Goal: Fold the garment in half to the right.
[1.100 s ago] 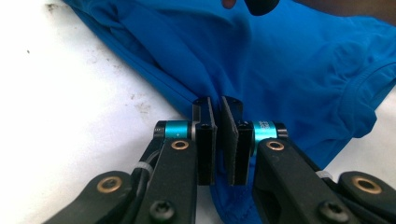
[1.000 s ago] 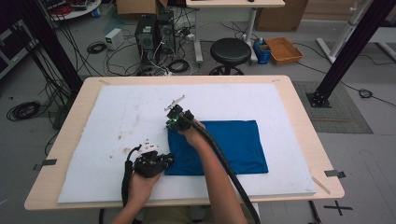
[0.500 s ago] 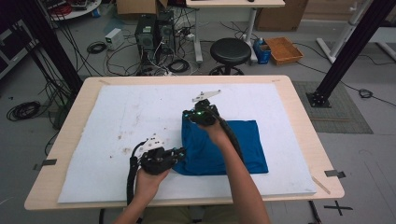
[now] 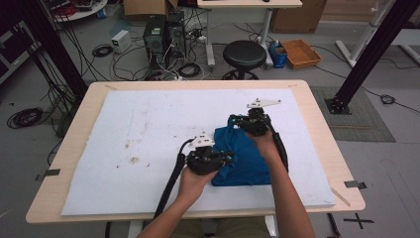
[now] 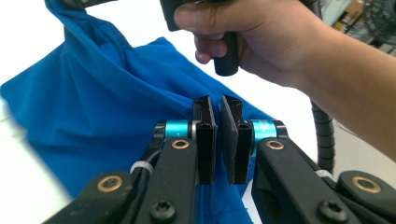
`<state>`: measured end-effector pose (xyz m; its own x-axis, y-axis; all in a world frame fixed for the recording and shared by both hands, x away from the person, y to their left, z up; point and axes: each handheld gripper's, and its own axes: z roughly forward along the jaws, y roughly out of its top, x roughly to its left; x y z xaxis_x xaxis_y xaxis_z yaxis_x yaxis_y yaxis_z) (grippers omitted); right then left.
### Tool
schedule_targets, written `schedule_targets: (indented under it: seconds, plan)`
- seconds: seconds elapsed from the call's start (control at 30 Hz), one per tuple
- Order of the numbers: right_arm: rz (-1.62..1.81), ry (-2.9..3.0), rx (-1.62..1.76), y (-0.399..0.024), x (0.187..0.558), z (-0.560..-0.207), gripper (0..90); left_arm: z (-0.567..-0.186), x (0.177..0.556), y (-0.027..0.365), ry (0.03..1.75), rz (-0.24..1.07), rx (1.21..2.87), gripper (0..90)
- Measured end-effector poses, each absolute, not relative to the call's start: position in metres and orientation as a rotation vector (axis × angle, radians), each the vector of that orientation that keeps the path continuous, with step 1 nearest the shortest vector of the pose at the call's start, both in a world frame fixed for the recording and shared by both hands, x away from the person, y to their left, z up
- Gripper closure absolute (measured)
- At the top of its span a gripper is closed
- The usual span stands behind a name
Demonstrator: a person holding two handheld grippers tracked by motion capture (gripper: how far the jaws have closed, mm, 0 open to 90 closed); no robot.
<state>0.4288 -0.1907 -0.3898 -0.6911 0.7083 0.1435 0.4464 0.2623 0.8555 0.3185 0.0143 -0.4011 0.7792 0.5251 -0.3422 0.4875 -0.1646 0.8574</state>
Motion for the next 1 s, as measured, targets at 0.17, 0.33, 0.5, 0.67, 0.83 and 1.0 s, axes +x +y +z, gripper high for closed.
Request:
schedule_targets:
  seconds: [0.17, 0.33, 0.5, 0.67, 0.83, 1.0]
  plan:
    - [1.356, 2.232, 1.126, -0.216, 0.428, -0.395, 88.2, -0.403, 0.328, -0.013, 0.782, -0.008, 1.836, 84.3]
    - [1.311, 2.194, 1.207, -0.239, 0.428, -0.402, 88.2, -0.407, 0.34, -0.039, 0.81, -0.047, 1.862, 84.3]
    - [1.27, 2.156, 1.262, -0.257, 0.426, -0.409, 88.2, -0.412, 0.347, -0.064, 0.825, -0.044, 1.899, 84.2]
    - [1.228, 2.12, 1.296, -0.271, 0.423, -0.416, 88.2, -0.418, 0.352, -0.083, 0.818, -0.022, 1.925, 83.9]
    - [1.198, 2.084, 1.311, -0.278, 0.42, -0.413, 83.5, -0.42, 0.355, -0.08, 0.833, 0.003, 1.89, 68.2]
    - [1.185, 2.028, 1.338, -0.286, 0.41, -0.408, 52.1, -0.403, 0.361, -0.038, 0.863, 0.145, 1.819, 42.3]
